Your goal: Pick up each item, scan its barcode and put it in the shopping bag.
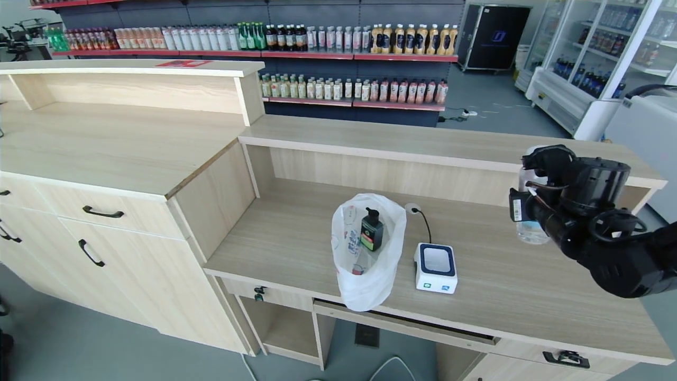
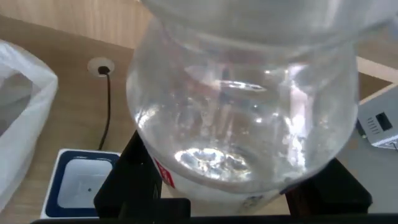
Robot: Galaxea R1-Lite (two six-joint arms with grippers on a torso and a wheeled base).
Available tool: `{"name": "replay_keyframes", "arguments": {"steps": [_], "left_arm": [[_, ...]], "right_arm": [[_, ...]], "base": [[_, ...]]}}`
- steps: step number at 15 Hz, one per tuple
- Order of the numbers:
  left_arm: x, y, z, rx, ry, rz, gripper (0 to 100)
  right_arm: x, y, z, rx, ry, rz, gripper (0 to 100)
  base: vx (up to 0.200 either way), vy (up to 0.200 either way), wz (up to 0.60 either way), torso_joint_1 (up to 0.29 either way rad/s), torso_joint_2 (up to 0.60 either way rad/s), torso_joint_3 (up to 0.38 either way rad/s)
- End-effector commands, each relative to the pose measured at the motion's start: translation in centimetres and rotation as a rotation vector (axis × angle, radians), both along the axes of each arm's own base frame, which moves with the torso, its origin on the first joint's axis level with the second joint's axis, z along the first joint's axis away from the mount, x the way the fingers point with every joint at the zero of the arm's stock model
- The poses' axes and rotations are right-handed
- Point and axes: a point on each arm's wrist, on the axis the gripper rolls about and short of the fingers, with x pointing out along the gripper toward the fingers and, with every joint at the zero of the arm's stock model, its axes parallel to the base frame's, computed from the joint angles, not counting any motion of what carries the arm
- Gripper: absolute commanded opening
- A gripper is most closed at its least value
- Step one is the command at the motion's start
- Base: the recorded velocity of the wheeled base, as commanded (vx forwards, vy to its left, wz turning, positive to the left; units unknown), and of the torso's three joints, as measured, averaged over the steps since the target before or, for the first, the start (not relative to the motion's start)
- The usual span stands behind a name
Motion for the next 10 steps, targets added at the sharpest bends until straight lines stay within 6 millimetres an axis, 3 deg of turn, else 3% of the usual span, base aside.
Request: {"name": "replay_keyframes", "arguments": {"steps": [1, 3, 4, 6, 8, 10], "left_arm": [[0.0, 0.0, 0.0, 0.000, 0.000, 0.000, 100], [0.0, 0.0, 0.0, 0.000, 0.000, 0.000, 100], [0.0, 0.0, 0.0, 0.000, 0.000, 0.000, 100], [0.0, 0.0, 0.0, 0.000, 0.000, 0.000, 100], [0.0, 0.0, 0.0, 0.000, 0.000, 0.000, 100], [0.0, 0.0, 0.0, 0.000, 0.000, 0.000, 100]], "right_arm": [[0.6, 1.3, -0.5, -0.004, 0.011, 0.033, 0], [0.7, 2.5, -0.7, 0.005, 0.002, 0.073, 0], [0.7, 3.0, -0.7, 0.024, -0.011, 0.141, 0], [0.7, 3.6, -2.6, 0.062, 0.045, 0.400, 0], [1.1, 3.9, -4.4, 0.075, 0.078, 0.442, 0], [2.3, 4.3, -7.6, 0.108, 0.079, 0.470, 0]], "base": [[0.000, 0.000, 0.60, 0.007, 0.00, 0.007], [0.000, 0.000, 0.60, 0.000, 0.00, 0.000], [0.000, 0.000, 0.00, 0.000, 0.00, 0.000], [0.000, 0.000, 0.00, 0.000, 0.00, 0.000], [0.000, 0.000, 0.00, 0.000, 0.00, 0.000], [0.000, 0.000, 0.00, 0.000, 0.00, 0.000]]}}
